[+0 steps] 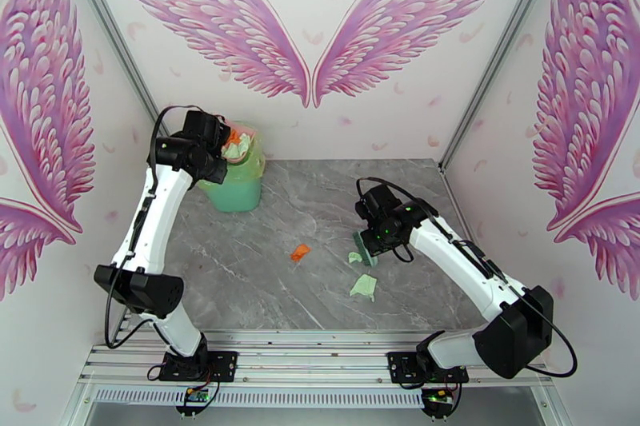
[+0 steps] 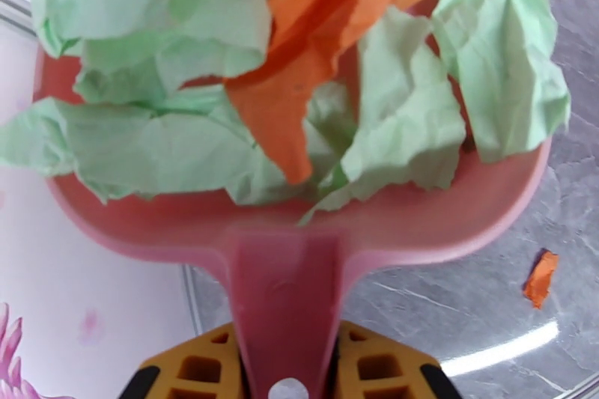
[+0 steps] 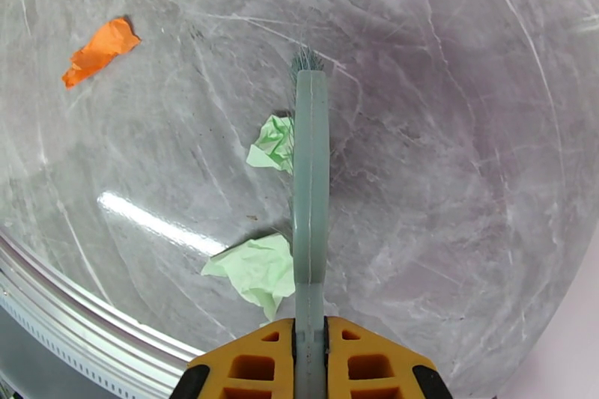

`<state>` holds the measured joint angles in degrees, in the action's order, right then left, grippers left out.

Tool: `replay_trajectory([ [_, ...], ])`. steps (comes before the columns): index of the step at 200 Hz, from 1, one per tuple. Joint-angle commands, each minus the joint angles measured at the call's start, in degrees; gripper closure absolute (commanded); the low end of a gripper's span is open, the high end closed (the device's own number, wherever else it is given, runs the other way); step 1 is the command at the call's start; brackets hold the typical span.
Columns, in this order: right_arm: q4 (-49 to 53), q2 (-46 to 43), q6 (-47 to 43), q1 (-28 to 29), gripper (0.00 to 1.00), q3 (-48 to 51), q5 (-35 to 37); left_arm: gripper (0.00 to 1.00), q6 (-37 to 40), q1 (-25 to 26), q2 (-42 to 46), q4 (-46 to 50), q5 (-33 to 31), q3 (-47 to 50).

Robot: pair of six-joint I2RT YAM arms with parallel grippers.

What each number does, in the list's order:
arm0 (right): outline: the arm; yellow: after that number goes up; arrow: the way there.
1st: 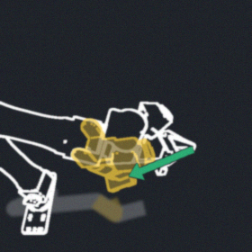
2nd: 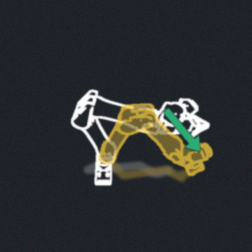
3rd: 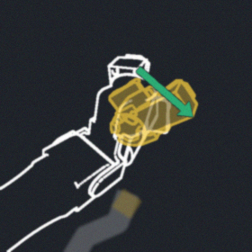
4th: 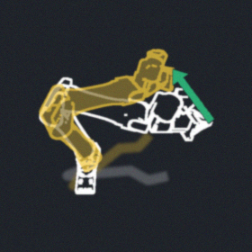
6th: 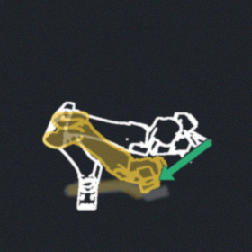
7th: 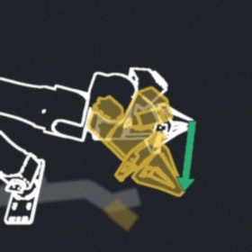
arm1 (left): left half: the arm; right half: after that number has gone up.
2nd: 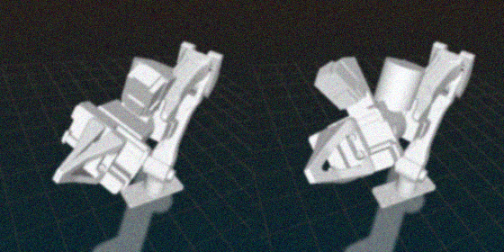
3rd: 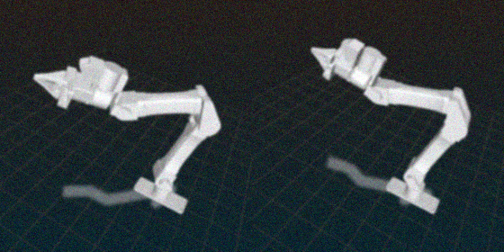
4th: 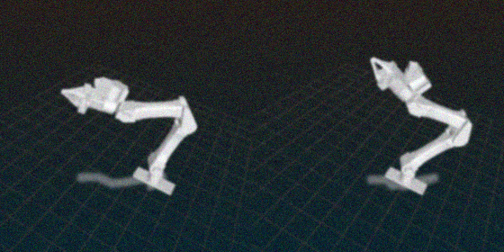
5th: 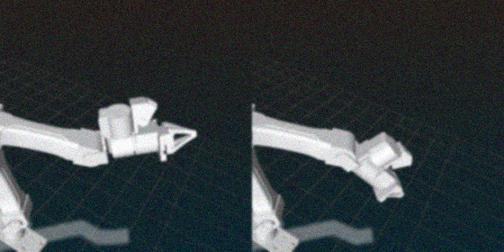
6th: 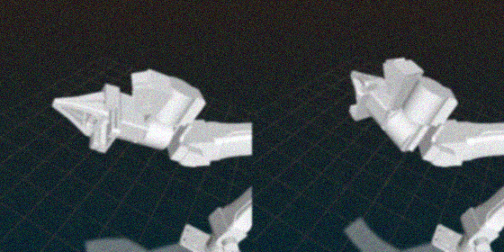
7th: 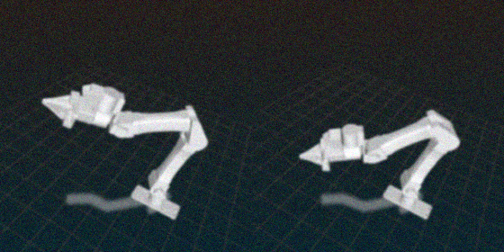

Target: Sweep away the paper scraps from the table

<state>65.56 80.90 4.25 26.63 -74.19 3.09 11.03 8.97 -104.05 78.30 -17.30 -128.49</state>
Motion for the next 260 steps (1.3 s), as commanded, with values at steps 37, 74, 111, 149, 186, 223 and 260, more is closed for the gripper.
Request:
replay_trajectory([
  [37,-1.9,-0.3,-1.2,1.1,1.0,0.8,-1.4,1.0,5.3,-4.3,-6.2,7.2,-9.4,-5.8],
  [74,-1.9,-0.9,-1.7,2.7,1.0,1.7,-1.8,1.0,7.8,-4.5,-8.9,5.9,-16.2,-7.3],
  [111,-2.5,-1.7,-1.6,4.3,1.0,3.4,-2.5,1.0,13.7,-2.4,-10.2,1.1,-25.1,-10.3],
  [149,-3.2,-3.7,-1.8,4.8,1.0,4.9,-2.8,1.0,19.6,-0.3,-11.7,-5.1,-32.1,-9.9],
  [186,-3.9,-4.6,-2.0,4.8,1.0,5.1,-3.1,1.0,31.6,3.9,-12.8,-16.5,-42.0,-6.7],
  [223,-4.2,-5.6,-2.1,4.8,1.0,4.9,-3.0,1.0,44.0,5.6,-11.0,-29.2,-46.3,-0.3],
  [260,-4.7,-6.9,-2.1,4.8,1.0,5.4,-3.5,1.0,47.2,5.0,-7.9,-33.8,-47.9,9.2],
])
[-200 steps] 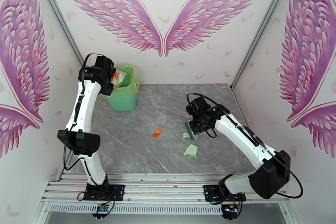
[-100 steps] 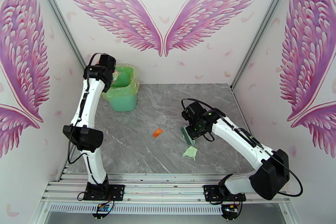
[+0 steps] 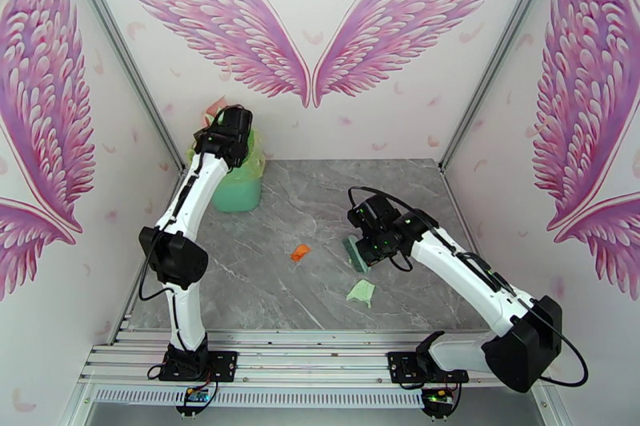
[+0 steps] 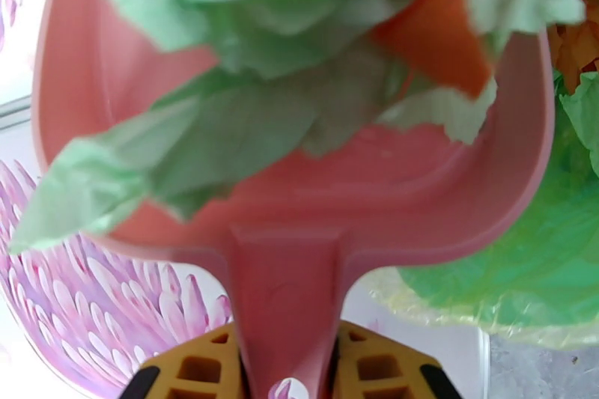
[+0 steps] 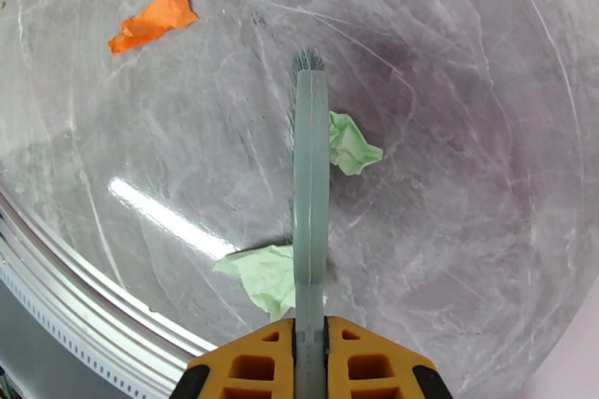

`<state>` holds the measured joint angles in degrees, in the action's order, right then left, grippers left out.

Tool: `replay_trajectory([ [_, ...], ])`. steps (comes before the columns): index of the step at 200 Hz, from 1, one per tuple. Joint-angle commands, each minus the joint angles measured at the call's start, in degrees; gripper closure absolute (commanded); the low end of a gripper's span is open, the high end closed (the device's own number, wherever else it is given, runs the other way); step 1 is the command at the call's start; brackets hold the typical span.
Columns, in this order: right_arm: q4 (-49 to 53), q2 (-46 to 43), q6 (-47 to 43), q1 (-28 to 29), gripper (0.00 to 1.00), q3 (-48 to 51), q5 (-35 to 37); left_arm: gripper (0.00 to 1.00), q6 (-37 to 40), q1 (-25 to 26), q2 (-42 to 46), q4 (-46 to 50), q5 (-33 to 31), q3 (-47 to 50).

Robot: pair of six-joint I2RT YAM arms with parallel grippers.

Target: Sweep away the paper scraps from the table

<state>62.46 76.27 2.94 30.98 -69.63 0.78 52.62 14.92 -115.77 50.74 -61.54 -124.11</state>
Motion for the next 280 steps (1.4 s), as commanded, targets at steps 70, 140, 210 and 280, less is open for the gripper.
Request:
replay_trajectory([
  [70,-2.6,-3.6,-0.9,0.5,1.0,1.9,-1.8,1.0,10.0,-0.7,7.7,-10.8,-5.2,10.2],
  [140,-2.2,-3.8,-0.5,0.5,1.0,1.4,-0.9,1.0,4.4,-2.4,12.6,-7.0,-4.3,7.1],
  [210,-1.5,-1.5,0.0,0.4,1.0,-1.6,-0.5,1.0,-27.1,6.9,26.5,23.6,22.2,0.4],
  [280,2.4,-0.3,0.2,0.1,1.0,-8.6,2.2,1.0,-39.2,19.2,41.2,24.6,35.4,37.7],
])
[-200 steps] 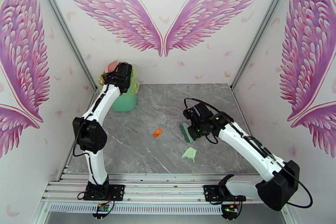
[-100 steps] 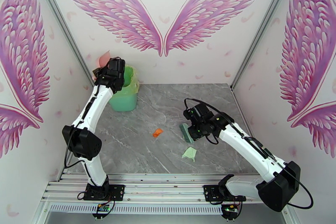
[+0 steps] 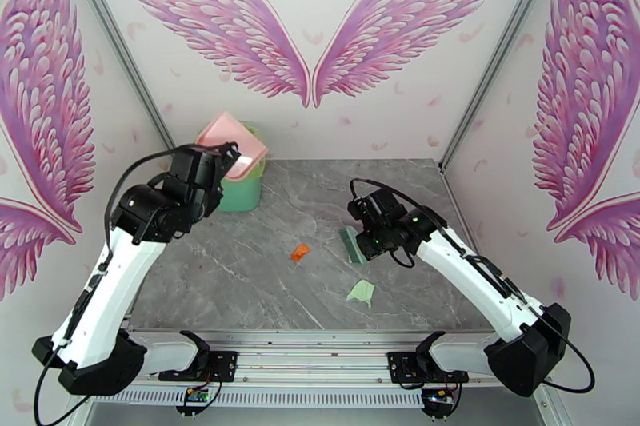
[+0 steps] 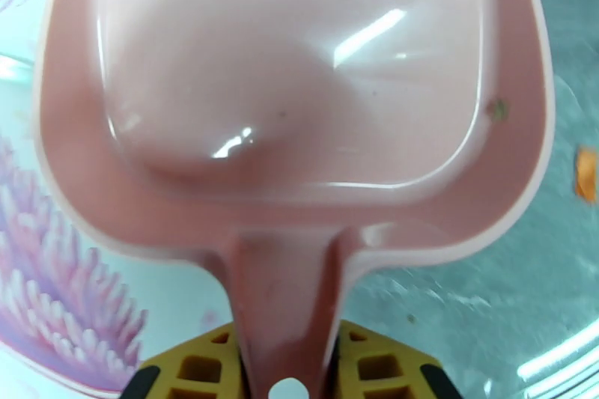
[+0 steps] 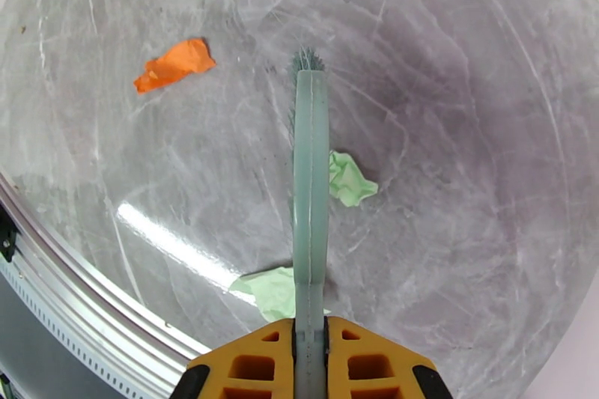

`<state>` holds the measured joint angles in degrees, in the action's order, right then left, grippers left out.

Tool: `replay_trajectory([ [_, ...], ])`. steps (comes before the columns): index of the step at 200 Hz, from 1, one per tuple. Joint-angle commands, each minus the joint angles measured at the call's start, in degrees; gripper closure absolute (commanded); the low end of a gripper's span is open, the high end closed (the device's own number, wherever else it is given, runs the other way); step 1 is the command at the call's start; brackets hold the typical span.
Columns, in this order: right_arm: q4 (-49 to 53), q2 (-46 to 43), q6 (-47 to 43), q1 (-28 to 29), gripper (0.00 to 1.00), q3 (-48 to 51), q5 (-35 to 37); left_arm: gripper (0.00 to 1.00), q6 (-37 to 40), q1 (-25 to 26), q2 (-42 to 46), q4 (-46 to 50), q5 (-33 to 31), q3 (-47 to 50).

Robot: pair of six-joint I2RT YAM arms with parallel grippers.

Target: Sweep away the paper scraps from the table

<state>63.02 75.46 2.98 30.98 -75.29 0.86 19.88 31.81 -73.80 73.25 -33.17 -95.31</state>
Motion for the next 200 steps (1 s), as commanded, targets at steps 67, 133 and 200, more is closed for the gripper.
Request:
replay_trajectory([
  [67,-3.7,1.8,7.2,0.1,1.0,-3.9,-5.6,1.0,-5.5,3.0,-2.0,-3.1,11.6,24.4],
  [133,-13.6,3.7,15.4,0.1,1.0,-4.7,-15.8,1.0,-6.1,3.2,-5.2,-9.6,18.3,31.9],
  [200,-24.0,8.0,22.7,0.1,1.0,-1.0,-25.7,1.0,-6.4,1.5,-15.3,-12.2,17.0,32.5],
])
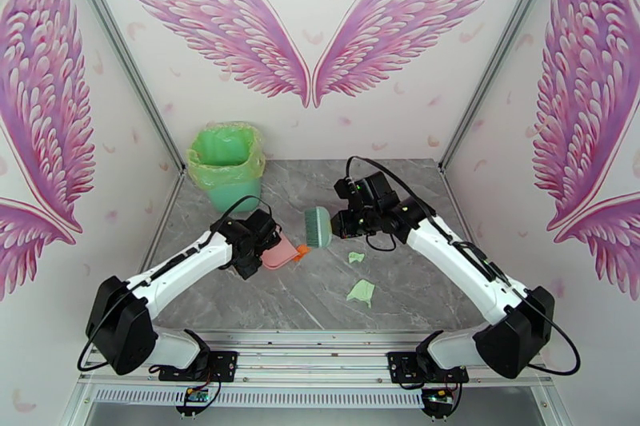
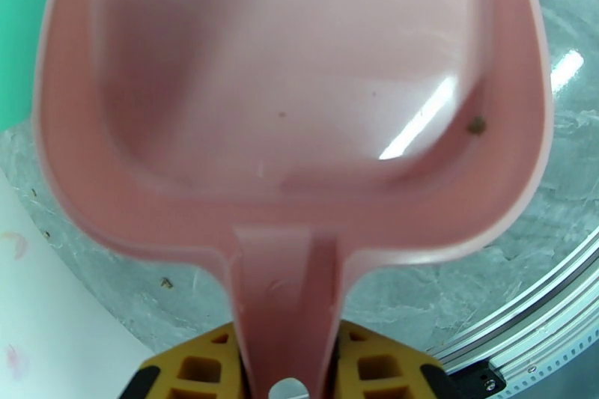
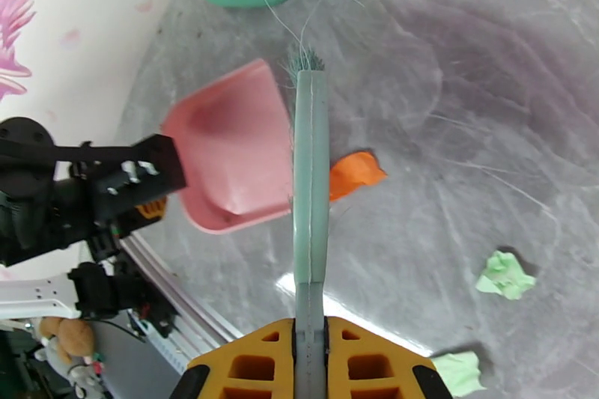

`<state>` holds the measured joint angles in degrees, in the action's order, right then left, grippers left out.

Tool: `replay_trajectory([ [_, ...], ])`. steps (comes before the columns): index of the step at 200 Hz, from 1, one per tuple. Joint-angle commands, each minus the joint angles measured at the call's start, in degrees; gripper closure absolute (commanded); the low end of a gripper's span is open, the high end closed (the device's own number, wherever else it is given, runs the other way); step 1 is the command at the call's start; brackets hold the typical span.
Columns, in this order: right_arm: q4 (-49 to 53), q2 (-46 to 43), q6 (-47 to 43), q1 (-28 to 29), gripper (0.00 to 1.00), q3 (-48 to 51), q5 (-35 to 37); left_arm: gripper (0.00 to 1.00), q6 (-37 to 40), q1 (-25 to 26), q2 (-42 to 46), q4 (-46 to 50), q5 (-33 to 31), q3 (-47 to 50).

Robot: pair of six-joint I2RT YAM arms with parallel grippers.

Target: Sweep away the paper scraps from the table

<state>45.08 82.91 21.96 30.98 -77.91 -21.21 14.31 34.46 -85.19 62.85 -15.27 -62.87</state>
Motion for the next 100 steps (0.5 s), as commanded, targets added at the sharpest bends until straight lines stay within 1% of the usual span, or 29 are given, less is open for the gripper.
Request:
replay_trajectory([
  [1,-6.2,0.5,3.8,0.1,1.0,1.7,-3.7,1.0,-1.0,-1.3,-4.1,-1.8,-0.9,0.0],
  [27,-8.2,2.0,4.6,0.0,1.0,2.6,-4.7,1.0,-1.3,-3.7,-7.8,-1.8,0.1,-0.9],
  [46,-11.0,3.3,5.8,0.0,1.0,3.9,-6.3,1.0,-0.9,-4.0,-8.6,-1.9,0.8,-1.3],
  [61,-13.7,5.3,7.1,0.0,1.0,4.7,-7.2,1.0,-1.0,-4.0,-8.2,-1.9,1.1,-1.3],
  [84,-19.3,10.5,10.6,-0.3,1.0,4.8,-10.7,1.0,-0.7,-3.8,-6.7,-1.7,1.0,-1.0],
  [100,-22.5,14.2,12.9,-0.7,1.0,3.9,-12.7,1.0,-0.6,-3.0,-4.9,-1.5,2.3,-1.2],
])
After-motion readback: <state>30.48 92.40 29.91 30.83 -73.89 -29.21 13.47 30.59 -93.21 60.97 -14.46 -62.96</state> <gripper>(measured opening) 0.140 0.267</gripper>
